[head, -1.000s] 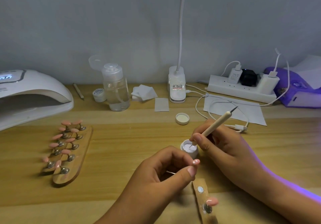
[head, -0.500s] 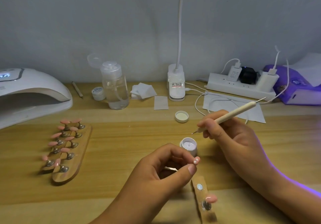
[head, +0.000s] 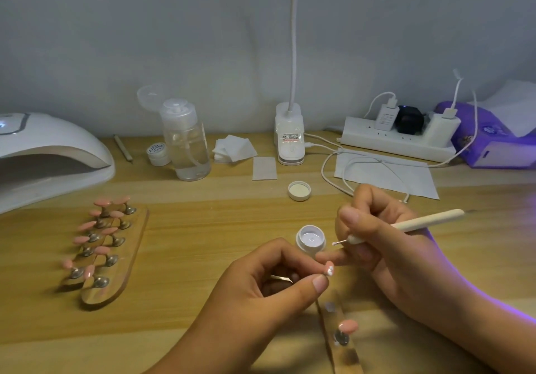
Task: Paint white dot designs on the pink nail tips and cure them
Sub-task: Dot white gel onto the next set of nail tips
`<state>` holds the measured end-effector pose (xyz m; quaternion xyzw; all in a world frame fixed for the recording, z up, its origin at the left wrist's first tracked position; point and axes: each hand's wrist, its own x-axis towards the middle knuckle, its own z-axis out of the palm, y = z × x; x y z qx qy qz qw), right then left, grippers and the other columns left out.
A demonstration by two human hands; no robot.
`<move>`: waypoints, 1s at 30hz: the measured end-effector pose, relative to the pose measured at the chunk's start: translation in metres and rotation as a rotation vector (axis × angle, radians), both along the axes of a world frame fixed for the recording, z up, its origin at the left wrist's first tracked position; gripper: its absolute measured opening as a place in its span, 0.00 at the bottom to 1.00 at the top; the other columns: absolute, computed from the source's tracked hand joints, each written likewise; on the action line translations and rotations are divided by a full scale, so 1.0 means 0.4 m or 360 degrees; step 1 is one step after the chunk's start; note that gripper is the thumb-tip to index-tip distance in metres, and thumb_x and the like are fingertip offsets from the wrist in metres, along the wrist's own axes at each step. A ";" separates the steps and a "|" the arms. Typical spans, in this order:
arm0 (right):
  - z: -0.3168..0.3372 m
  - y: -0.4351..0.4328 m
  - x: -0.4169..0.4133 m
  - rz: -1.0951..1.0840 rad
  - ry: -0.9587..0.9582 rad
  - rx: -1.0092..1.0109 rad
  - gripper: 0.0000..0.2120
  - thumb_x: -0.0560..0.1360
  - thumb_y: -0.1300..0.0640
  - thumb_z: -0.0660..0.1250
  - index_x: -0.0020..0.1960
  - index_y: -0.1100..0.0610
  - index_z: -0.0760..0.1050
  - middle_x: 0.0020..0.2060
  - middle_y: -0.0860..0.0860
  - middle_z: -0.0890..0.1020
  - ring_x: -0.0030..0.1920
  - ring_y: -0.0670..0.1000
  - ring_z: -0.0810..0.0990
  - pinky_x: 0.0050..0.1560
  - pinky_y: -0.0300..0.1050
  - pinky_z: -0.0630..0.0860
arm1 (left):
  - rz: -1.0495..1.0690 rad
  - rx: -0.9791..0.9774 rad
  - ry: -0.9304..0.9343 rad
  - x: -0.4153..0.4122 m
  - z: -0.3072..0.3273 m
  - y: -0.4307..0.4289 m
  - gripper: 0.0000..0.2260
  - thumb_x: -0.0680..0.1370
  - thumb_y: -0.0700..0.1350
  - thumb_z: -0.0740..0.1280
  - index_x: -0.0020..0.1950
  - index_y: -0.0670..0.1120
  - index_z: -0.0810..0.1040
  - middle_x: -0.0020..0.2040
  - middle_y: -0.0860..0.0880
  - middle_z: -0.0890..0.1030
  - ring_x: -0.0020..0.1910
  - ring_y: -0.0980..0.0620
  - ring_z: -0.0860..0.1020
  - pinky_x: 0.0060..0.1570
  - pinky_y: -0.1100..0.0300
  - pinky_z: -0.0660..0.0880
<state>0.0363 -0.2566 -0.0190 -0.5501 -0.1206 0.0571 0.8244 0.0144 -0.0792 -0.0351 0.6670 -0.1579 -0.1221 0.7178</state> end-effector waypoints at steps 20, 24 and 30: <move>0.000 0.000 -0.001 0.0043 0.0043 -0.0071 0.12 0.64 0.57 0.71 0.28 0.54 0.69 0.23 0.51 0.69 0.24 0.43 0.70 0.29 0.36 0.76 | -0.0009 -0.0007 0.0005 0.000 -0.007 0.001 0.08 0.62 0.52 0.75 0.38 0.52 0.83 0.40 0.53 0.84 0.37 0.56 0.75 0.40 0.67 0.73; 0.000 0.001 -0.001 0.0051 0.0012 -0.0067 0.11 0.64 0.58 0.71 0.28 0.53 0.70 0.23 0.50 0.70 0.24 0.43 0.70 0.28 0.33 0.75 | -0.0001 0.0003 0.0001 0.001 -0.010 0.001 0.08 0.62 0.53 0.74 0.38 0.52 0.83 0.40 0.51 0.84 0.40 0.54 0.77 0.42 0.66 0.74; -0.001 0.000 -0.001 0.0063 0.0024 -0.0045 0.11 0.64 0.58 0.71 0.28 0.54 0.70 0.23 0.51 0.70 0.23 0.43 0.69 0.28 0.34 0.75 | 0.0023 0.0016 -0.0005 0.002 -0.013 0.001 0.09 0.62 0.53 0.74 0.39 0.52 0.83 0.43 0.47 0.85 0.47 0.52 0.79 0.47 0.63 0.76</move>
